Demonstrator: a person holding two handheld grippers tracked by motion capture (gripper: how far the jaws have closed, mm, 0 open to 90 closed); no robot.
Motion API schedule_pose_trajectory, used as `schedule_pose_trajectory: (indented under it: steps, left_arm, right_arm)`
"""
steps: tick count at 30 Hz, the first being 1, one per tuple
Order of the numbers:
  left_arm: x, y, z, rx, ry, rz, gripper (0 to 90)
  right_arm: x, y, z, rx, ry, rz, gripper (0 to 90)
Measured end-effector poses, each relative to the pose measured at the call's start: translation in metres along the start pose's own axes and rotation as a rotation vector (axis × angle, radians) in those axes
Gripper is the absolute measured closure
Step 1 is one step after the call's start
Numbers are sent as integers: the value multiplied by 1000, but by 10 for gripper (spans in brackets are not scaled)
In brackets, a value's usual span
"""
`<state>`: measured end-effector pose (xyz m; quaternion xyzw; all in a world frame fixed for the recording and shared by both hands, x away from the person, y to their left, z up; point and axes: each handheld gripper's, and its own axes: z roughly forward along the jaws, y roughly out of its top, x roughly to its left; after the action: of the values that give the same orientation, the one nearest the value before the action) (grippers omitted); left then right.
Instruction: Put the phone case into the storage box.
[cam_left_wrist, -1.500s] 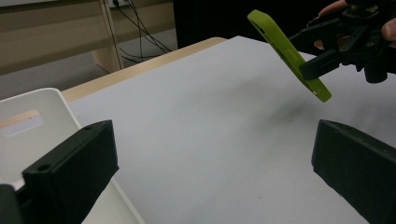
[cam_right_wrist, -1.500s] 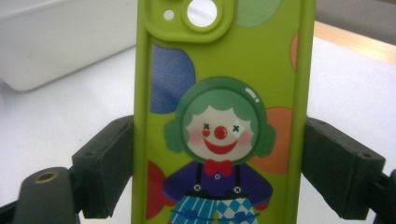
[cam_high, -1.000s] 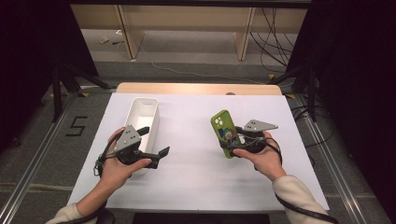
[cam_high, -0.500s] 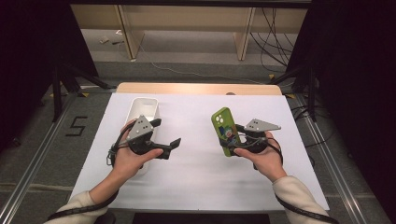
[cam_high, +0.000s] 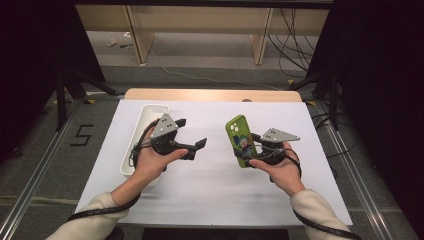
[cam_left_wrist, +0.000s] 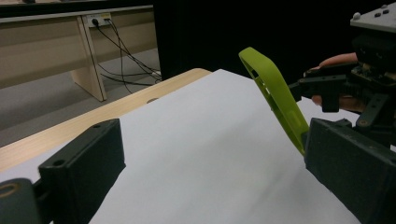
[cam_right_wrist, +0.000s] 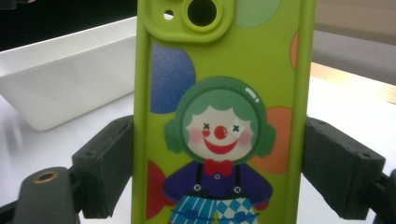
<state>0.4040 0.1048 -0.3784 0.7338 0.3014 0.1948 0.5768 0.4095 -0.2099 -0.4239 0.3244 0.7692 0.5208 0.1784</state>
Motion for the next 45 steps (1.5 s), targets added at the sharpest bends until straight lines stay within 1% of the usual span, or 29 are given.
schedule_pose_trajectory:
  steps: [3, 12, 17, 23, 26, 33, 34, 35, 37, 38, 39, 40, 41, 42, 45]
  left_arm:
    - [-1, 2, 5, -3, -7, -14, 45]
    - [-9, 10, 20, -4, -37, -7, 62]
    - [-12, 14, 27, -2, -46, 2, 65]
    - [-14, 15, 34, -2, -54, 0, 79]
    - [-16, 16, 38, -1, -61, -7, 91]
    - [-22, 15, 49, 10, -74, -8, 132]
    - [-23, 15, 51, 13, -75, -14, 137]
    - [-24, 15, 53, 16, -76, -8, 142]
    - [-26, 14, 57, 21, -78, -16, 148]
    - [-26, 14, 58, 23, -78, -11, 151]
    - [-27, 13, 60, 27, -83, -19, 152]
    - [-27, 13, 62, 30, -83, -16, 154]
    - [-28, 12, 63, 31, -83, -25, 157]
    - [-28, 12, 65, 33, -84, -22, 163]
    - [-28, 12, 68, 39, -81, -32, 195]
  right_arm:
    - [1, 0, 1, 2, 0, 0, 168]
    - [3, 0, 4, -7, 1, -2, 168]
    - [3, 0, 6, -9, -1, 1, 168]
    - [5, 0, 8, -8, 1, -1, 168]
    - [6, 1, 9, -10, -1, -2, 168]
    - [8, 2, 11, -14, 2, -2, 168]
    - [8, 2, 11, -13, 1, -2, 168]
    - [8, 2, 11, -13, 1, -3, 168]
    - [8, 2, 11, -16, 1, -1, 168]
    - [8, 2, 12, -17, 0, -2, 168]
    - [8, 2, 12, -17, 0, -3, 168]
    - [8, 2, 12, -19, 1, -3, 168]
    - [9, 3, 12, -17, 1, -3, 168]
    - [9, 3, 12, -18, 2, -5, 168]
    - [10, 3, 12, -20, 2, -9, 168]
